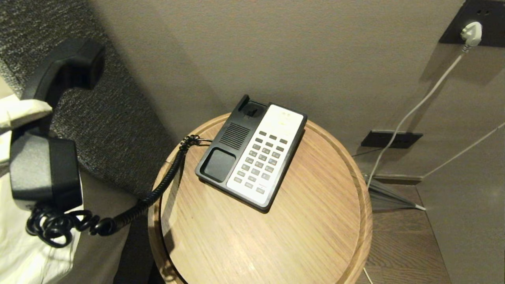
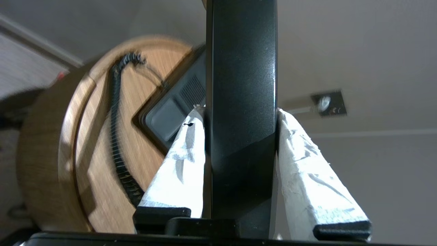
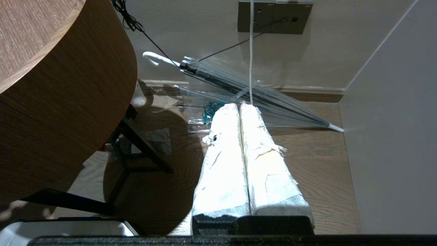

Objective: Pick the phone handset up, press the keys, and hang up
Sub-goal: Dial the number

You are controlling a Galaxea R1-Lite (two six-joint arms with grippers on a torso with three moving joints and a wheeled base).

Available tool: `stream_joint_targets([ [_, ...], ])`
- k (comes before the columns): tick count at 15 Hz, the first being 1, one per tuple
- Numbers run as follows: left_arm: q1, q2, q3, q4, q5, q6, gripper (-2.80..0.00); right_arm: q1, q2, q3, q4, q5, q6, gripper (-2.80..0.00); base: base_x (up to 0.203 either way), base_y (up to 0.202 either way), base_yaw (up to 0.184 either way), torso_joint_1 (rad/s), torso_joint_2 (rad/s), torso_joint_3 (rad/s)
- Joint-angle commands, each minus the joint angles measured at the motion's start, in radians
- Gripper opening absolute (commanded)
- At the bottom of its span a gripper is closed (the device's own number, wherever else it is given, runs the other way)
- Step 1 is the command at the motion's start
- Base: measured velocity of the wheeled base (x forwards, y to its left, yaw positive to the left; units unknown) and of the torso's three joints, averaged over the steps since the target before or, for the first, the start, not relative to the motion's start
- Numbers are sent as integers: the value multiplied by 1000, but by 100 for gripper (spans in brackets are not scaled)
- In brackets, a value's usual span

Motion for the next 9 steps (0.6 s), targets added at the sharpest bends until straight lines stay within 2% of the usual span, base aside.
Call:
stream_joint_targets([
  [1,23,-19,26,-28,-50,-12,-280,0,0,21,-1,0,0,-280,0,0,0,0,0,0],
  [6,54,-65,132,-33,-88,-19,-280,1,0,21,-1,0,0,-280,0,0,0,0,0,0],
  [9,66,-106,205,-65,-139,-20,-280,-1,0,21,-1,0,0,-280,0,0,0,0,0,0],
])
